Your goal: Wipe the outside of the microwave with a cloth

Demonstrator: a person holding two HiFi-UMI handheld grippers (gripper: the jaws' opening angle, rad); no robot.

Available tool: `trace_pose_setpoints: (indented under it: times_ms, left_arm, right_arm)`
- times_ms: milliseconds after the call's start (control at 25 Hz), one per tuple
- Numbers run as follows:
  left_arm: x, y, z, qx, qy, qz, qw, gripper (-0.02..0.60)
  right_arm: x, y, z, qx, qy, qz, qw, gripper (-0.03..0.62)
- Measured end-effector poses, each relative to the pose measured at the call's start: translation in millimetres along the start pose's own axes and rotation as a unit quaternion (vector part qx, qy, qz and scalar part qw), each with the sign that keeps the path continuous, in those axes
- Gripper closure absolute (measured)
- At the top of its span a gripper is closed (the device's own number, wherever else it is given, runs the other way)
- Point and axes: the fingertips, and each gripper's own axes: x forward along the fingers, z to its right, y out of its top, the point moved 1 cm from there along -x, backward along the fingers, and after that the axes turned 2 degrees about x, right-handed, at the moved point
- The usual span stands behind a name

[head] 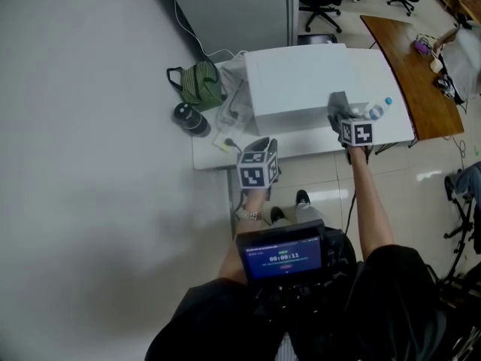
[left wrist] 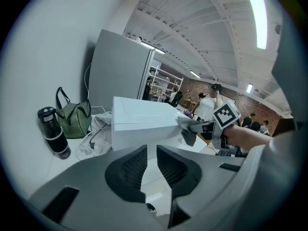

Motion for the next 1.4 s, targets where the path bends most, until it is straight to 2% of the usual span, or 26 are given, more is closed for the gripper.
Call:
trace_pose_setpoints:
  times_ms: [160, 280, 440, 680, 840, 1400]
  left_arm:
    - [5.1, -6.4, 16.9, 0.002, -0.023, -0.005, 0.9997, 0.531]
    - [4.7, -7.4, 29.3, 0.018, -0.023, -0.008, 0.9995, 0.531]
    - [2.9, -0.9, 29.8, 0.032, -0.003, 0.002, 0.9995, 0.531]
    - [4.8, 16.7, 35.9, 0.052, 0.037, 0.014, 0.9978, 0.531]
    - [10.1, 23.1, 46.7, 0.066, 0.053, 0.024, 0.9961, 0.531]
    - [25.3, 42.3, 68.7, 0.082, 0.054, 0.033, 0.9946, 0.531]
  right_arm:
    - [-12.9, -16.7, -102.7, -0.011, 0.085, 0.013, 0.996, 0.559]
    - [-30.5, -11.8, -141.5, -0.026, 0.1, 0.039, 0.994, 0.559]
    - [-48.4, 1.4, -171.8, -0.057, 0.114, 0.065, 0.99, 0.56]
    - [-65.7, 8.9, -191.4, -0.071, 0.151, 0.075, 0.983, 0.559]
    - [-71.2, 9.4, -187.0, -0.067, 0.161, 0.079, 0.981, 0.559]
    - [-81.3, 31.7, -172.3, -0.054, 0.189, 0.106, 0.975, 0.56]
